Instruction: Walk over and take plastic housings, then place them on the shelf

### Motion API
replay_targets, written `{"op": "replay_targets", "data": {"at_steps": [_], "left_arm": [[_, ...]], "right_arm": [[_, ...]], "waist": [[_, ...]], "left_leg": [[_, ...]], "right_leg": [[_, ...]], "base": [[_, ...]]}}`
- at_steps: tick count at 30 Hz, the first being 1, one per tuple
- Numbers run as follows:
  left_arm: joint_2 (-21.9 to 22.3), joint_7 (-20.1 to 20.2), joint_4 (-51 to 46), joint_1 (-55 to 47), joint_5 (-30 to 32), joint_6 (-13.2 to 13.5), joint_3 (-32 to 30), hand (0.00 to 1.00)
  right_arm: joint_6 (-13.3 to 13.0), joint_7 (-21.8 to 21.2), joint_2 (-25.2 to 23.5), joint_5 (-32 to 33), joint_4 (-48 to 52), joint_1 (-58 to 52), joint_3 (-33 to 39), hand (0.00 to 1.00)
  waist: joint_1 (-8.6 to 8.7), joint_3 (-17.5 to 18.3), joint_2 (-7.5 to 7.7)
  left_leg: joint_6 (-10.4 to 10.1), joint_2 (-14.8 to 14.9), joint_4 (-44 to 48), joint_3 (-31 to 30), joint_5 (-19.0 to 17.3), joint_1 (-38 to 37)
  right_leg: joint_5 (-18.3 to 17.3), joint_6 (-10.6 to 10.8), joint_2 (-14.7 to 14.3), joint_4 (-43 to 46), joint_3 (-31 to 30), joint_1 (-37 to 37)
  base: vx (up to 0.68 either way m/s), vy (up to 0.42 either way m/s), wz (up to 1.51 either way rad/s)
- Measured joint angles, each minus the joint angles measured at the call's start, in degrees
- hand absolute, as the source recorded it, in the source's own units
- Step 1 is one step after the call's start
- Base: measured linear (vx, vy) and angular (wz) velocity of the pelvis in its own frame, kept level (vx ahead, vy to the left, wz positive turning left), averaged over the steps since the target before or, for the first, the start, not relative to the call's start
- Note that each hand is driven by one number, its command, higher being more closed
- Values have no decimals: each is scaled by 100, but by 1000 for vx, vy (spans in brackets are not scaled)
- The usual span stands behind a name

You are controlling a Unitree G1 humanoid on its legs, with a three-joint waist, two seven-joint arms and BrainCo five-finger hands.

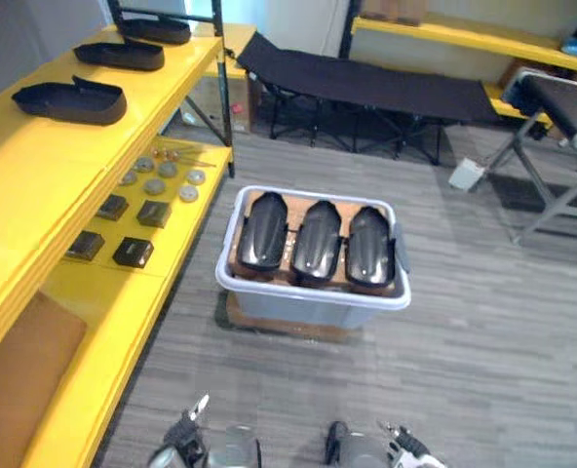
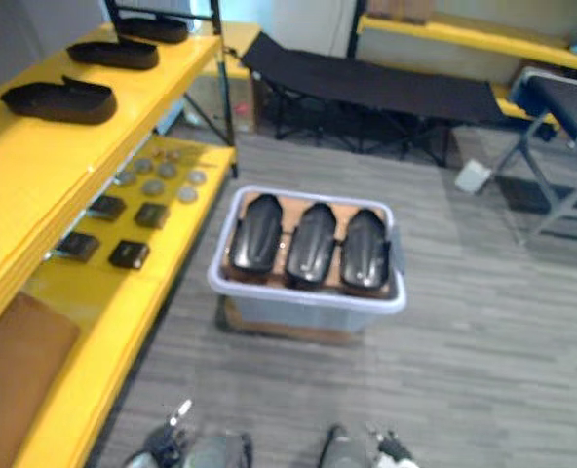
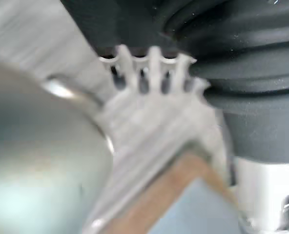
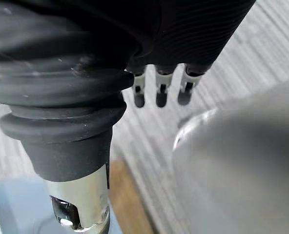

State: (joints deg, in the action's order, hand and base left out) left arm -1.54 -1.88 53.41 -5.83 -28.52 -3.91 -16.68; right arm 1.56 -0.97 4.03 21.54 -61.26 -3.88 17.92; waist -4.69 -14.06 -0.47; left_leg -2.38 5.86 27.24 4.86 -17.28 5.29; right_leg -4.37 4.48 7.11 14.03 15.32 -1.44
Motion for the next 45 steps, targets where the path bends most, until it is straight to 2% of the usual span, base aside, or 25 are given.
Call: {"op": "replay_targets", "data": {"at_steps": [1,2,4,5,7,8,9,10,11,13,15,16,19,22,23,25,27,28,30,32,34,36,40,44,45], "left_arm": [[69,38,71,-4,91,22,-89,0],[72,43,114,-3,135,27,-114,0],[-41,40,311,-7,206,20,-121,0],[-50,42,407,11,216,31,-108,0],[-70,41,420,-17,399,40,-91,0],[-111,36,443,21,642,45,-100,0],[-258,47,447,117,906,78,30,0],[-321,46,437,191,952,130,107,0],[-442,35,397,319,944,244,229,0],[-495,31,348,454,871,298,448,0],[-472,41,183,471,856,399,759,0],[-456,37,174,477,937,465,1077,0],[-497,27,178,483,1149,518,1355,0],[-552,-29,175,549,1185,657,1594,0],[-571,-37,175,550,1181,690,1594,0],[-706,-49,162,562,1185,729,1626,0],[-814,-47,81,575,1397,683,1759,0],[-832,-39,25,571,1429,631,1774,0],[-856,-19,-111,587,1563,573,1777,0],[-869,-19,-411,675,1553,509,1752,0],[-867,-25,-464,828,1536,510,1750,0],[-861,-100,-427,974,1379,620,1771,0],[-902,-372,-173,1093,1088,790,1772,0],[-891,-440,171,1055,1058,916,1743,0],[-854,-433,180,1091,1036,968,1743,0]], "right_arm": [[1,102,23,18,38,-3,136,0],[25,123,29,19,34,-6,203,0],[70,204,68,34,44,-29,367,0],[45,221,105,87,62,-33,523,0],[-74,222,177,135,121,-45,605,0],[-182,227,215,133,175,-20,692,0],[-333,175,151,119,185,-12,671,0],[-418,109,103,110,184,-12,668,0],[-621,-21,15,-48,184,-31,660,0],[-1076,-177,-24,-675,281,-128,342,0],[-1660,-594,62,-1148,945,-354,-688,0],[-2053,-936,180,-1605,1775,-425,-1789,0],[-2439,-1315,431,-2012,3472,-230,-3622,0],[-2614,-1115,318,-1784,5133,343,-4237,0],[-2620,-999,311,-1661,5410,517,-4202,0],[-2624,-482,335,-1244,5950,1229,-3594,0],[-2550,175,517,-586,6035,1957,-2439,0],[-2380,568,728,-367,5936,2375,-1841,0],[-2189,1020,1107,-173,5583,2932,-1332,0],[-1756,1597,1811,126,4674,3757,-907,0],[-1537,1853,2223,179,3852,4187,-813,0],[-1194,2120,2593,319,2745,4491,-840,0],[-756,2241,2979,587,1741,4885,-850,0],[-727,2294,3367,664,1447,5243,-856,0],[-735,2337,3544,698,1405,5297,-856,0]], "waist": [[60,-23,-118],[81,-39,-107],[89,-52,-61],[156,-52,-61],[244,-48,-87],[242,-94,-102],[253,-175,39],[260,-235,146],[269,-311,274],[278,-312,360],[391,-304,367],[434,-297,333],[350,-294,319],[219,-296,334],[215,-303,352],[205,-322,463],[224,-350,525],[223,-377,531],[247,-527,525],[242,-791,449],[210,-970,385],[91,-1065,284],[-122,-1263,130],[-203,-1335,82],[-222,-1413,13]], "left_leg": [[-115,136,160,54,63,89],[-251,148,272,134,156,135],[-279,198,305,446,159,240],[-327,318,-22,622,218,250],[-322,510,-863,863,860,165],[-443,586,-1087,815,1373,154],[-383,454,-1202,836,1426,111],[-351,375,-1304,868,1453,83],[-295,245,-1473,915,1526,84],[-215,36,-1701,956,1614,65],[-150,-131,-1844,924,1659,62],[-126,-209,-1934,873,1694,75],[-128,-232,-1908,701,1693,91],[-163,-200,-1766,546,1635,195],[-172,-175,-1680,528,1601,231],[-192,-58,-1451,530,1494,264],[-201,22,-1280,539,1398,223],[-201,59,-1211,571,1348,216],[-188,89,-1078,574,1296,259],[-212,205,-843,494,1243,737],[-160,212,-858,384,1369,1053],[-135,229,-908,228,1561,1548],[-132,250,-926,39,1771,2031],[-132,219,-898,-39,1800,2303],[-132,195,-879,-116,1801,2336]], "right_leg": [[75,-80,-87,-224,197,208],[89,-98,-70,-336,232,303],[121,-87,69,-587,279,590],[123,-82,154,-667,361,723],[152,11,171,-764,363,779],[53,169,147,-779,294,755],[90,195,257,-766,188,704],[77,211,331,-761,175,666],[80,233,426,-767,164,583],[104,291,565,-829,157,524],[74,362,690,-879,179,505],[62,380,742,-885,184,445],[34,391,731,-890,250,499],[97,393,672,-891,327,561],[103,386,647,-888,301,567],[170,307,549,-887,147,593],[268,290,482,-939,50,696],[305,274,459,-972,2,713],[307,275,446,-980,-6,728],[255,266,353,-915,-19,372],[277,272,318,-793,-7,43],[296,252,261,-694,57,-460],[439,233,181,-649,206,-844],[446,223,190,-623,266,-1059],[430,199,194,-588,327,-1054]], "base": [[283,-136,47],[285,-100,55],[224,-81,27],[210,-27,19],[170,81,-6],[118,152,-28],[98,162,-23],[38,136,-3],[4,130,-2],[16,112,5],[23,98,15],[16,66,13],[29,2,15],[54,-27,19],[37,-4,9],[2,6,-11],[-49,14,-22],[-72,26,-21],[-113,16,-13],[-207,3,-4],[-222,4,15],[-181,-9,24],[-16,-26,20],[41,-1,9],[45,20,25]]}}
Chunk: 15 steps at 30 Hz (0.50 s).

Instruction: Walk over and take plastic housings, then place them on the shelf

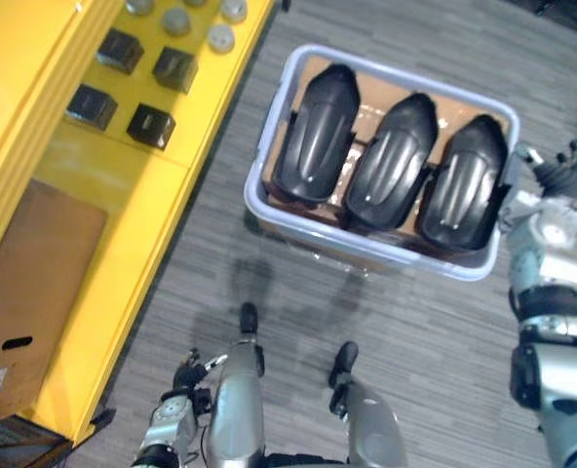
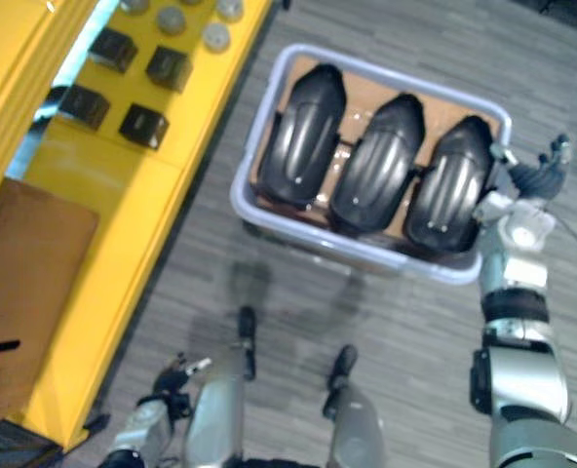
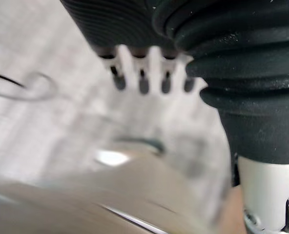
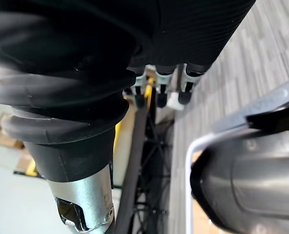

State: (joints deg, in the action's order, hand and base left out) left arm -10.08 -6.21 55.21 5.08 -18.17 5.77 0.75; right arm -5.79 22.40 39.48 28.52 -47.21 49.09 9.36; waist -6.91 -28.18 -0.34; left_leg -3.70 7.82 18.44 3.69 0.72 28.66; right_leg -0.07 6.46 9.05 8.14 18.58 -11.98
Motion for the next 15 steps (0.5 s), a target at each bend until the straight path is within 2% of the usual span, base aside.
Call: {"op": "replay_targets", "data": {"at_steps": [3,7,12,15], "left_arm": [[82,37,5,19,0,126,5,0],[178,101,20,101,-125,227,60,0],[215,249,11,142,-318,306,75,0],[209,263,-3,165,-408,313,193,0]], "right_arm": [[39,47,126,-32,-129,252,-36,0],[458,492,145,-365,-421,417,-246,0],[822,1104,263,-475,-584,425,-220,0],[996,1271,365,-479,-738,425,-203,0]], "waist": [[-53,-88,-118],[-134,-193,-298],[-171,-198,-326],[-170,-199,-328]], "left_leg": [[1,-15,0,-44,9,107],[11,-50,-32,-37,44,172],[13,-48,-33,-62,97,415],[13,-94,-29,-95,97,420]], "right_leg": [[-59,-70,17,139,20,-148],[-166,-60,89,331,17,-323],[-192,-57,103,457,22,-612],[-271,-17,157,555,43,-636]], "base": [[12,14,10],[2,3,1],[0,0,0],[7,9,6]]}}
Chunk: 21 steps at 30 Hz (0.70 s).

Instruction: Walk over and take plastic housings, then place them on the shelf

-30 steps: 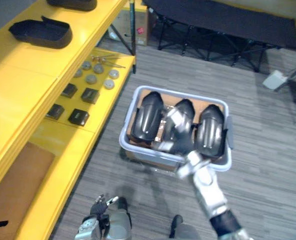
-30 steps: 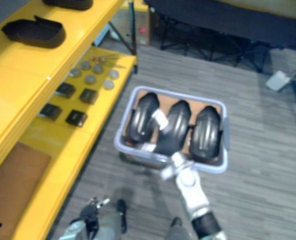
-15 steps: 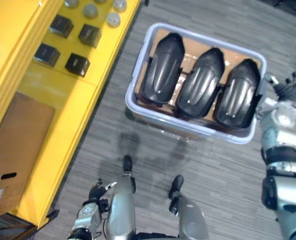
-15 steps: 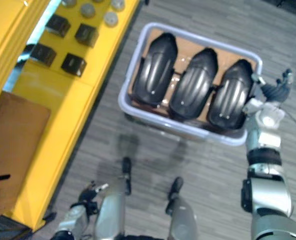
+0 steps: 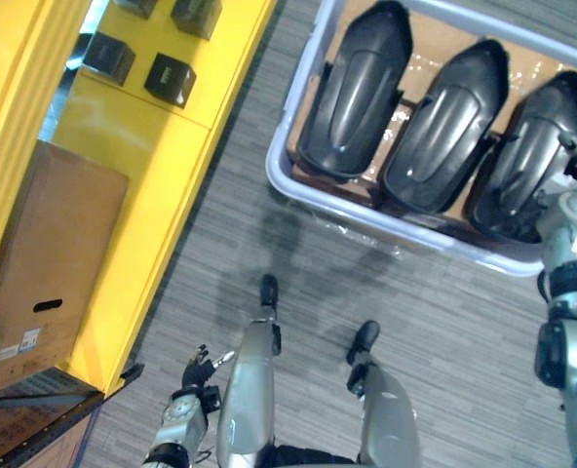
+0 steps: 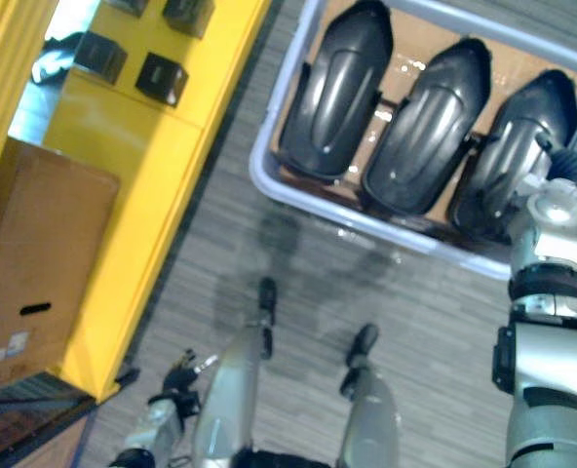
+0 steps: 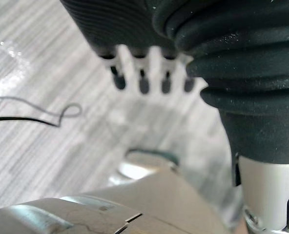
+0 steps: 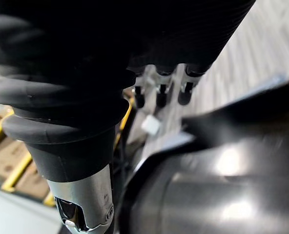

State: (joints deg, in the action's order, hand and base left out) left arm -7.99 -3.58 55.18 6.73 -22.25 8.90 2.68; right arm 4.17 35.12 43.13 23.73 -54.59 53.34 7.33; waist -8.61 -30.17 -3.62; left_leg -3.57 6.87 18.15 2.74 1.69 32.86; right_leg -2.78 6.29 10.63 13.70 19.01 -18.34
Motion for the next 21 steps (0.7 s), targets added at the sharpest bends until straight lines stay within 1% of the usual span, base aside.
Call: {"op": "replay_targets", "data": {"at_steps": [3,7,9,11,13,15,18,19,21], "left_arm": [[9,0,-18,9,-41,63,51,0],[28,0,-76,12,-45,65,62,0],[28,0,-116,12,-51,59,62,0],[35,9,-149,12,-185,49,62,0],[44,28,-218,16,-271,50,62,0],[75,41,-236,35,-432,81,61,0],[166,153,-236,165,-718,141,37,0],[210,201,-249,203,-771,209,42,0],[272,209,-342,223,-935,284,39,0]], "right_arm": [[79,236,48,3,-63,-20,107,0],[71,517,50,0,-61,-69,253,0],[93,505,50,28,-60,-166,280,0],[164,445,50,23,-49,-226,280,0],[344,268,48,17,-47,-343,279,0],[429,158,24,15,-48,-386,274,0],[467,60,8,-5,-54,-376,249,0],[470,80,1,-88,-59,-369,212,0],[477,113,28,-205,-60,-331,213,0]], "waist": [[-7,-14,-31],[-9,-38,-78],[-5,-38,-79],[5,-41,-86],[3,-41,-87],[2,-39,-95],[-33,-71,-181],[-39,-87,-241],[-50,-87,-252]], "left_leg": [[7,-54,-4,-49,17,56],[0,-70,-9,-69,47,131],[-11,-65,-17,-52,54,129],[-16,-61,-22,-28,57,130],[-20,-64,-21,-28,60,137],[-26,-64,-3,-28,64,182],[-32,-58,90,-60,68,386],[-33,-60,159,-87,67,459],[-33,-83,220,-97,67,572]], "right_leg": [[-132,-7,77,251,20,-130],[-232,-22,131,464,36,-280],[-262,-30,142,537,5,-334],[-293,-18,156,600,-22,-384],[-362,-29,182,707,-24,-432],[-427,-33,227,858,-36,-538],[-487,-53,247,1052,-38,-768],[-535,-42,274,1149,-25,-827],[-609,-47,338,1347,-29,-989]], "base": [[-13,8,13],[-5,-5,4],[6,-9,-3],[10,-17,-5],[4,-11,2],[-3,-26,4],[-2,-7,2],[-10,-22,7],[-13,-22,9]]}}
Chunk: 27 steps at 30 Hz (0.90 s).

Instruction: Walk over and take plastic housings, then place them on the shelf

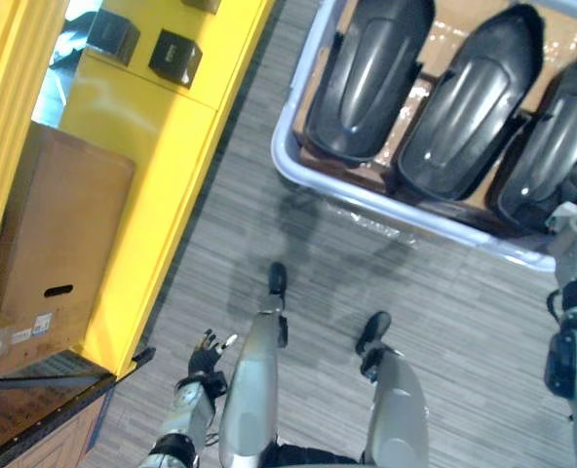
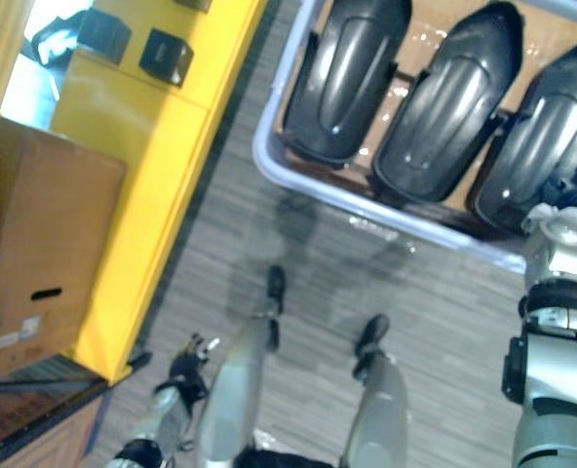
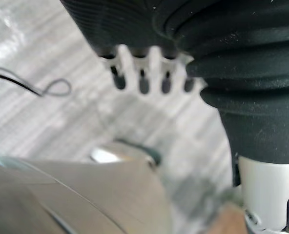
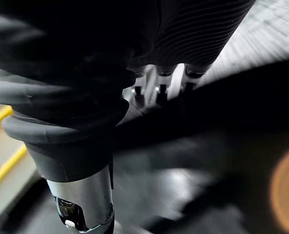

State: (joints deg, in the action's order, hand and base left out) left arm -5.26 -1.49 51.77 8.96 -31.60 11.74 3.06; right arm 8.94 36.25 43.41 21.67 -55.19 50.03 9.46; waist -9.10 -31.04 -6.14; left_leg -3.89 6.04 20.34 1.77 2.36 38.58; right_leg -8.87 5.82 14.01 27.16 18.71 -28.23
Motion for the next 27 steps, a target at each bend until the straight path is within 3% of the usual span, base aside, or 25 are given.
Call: {"op": "replay_targets", "data": {"at_steps": [4,5,12,19,27], "left_arm": [[145,1,-236,14,-125,82,-8,0],[181,0,-290,19,-177,96,-12,0],[301,37,-350,23,-224,226,-69,0],[306,51,-343,12,-221,277,-84,0],[332,78,-361,-103,-225,234,-234,0]], "right_arm": [[136,-6,105,-44,2,17,-8,0],[265,-13,143,-81,5,50,-27,100],[1012,-245,520,-965,1,192,-540,100],[1461,-391,648,-1592,51,238,-880,100],[1387,-657,505,-1813,11,144,-970,100]], "waist": [[9,0,-41],[1,1,-43],[-28,4,-48],[-28,9,-56],[50,9,-53]], "left_leg": [[-8,-64,179,-120,-8,212],[-14,-67,234,-151,-13,277],[-60,-57,208,-277,33,393],[-128,35,225,-303,106,382],[-179,132,380,-371,26,88]], "right_leg": [[-201,-23,116,368,40,-230],[-263,-24,136,483,55,-297],[-482,-139,221,917,122,-549],[-554,-211,167,1052,143,-576],[-564,-226,40,984,183,-167]], "base": [[-21,-22,16],[-43,-23,14],[-34,-34,6],[44,-51,0],[39,-23,-3]]}}
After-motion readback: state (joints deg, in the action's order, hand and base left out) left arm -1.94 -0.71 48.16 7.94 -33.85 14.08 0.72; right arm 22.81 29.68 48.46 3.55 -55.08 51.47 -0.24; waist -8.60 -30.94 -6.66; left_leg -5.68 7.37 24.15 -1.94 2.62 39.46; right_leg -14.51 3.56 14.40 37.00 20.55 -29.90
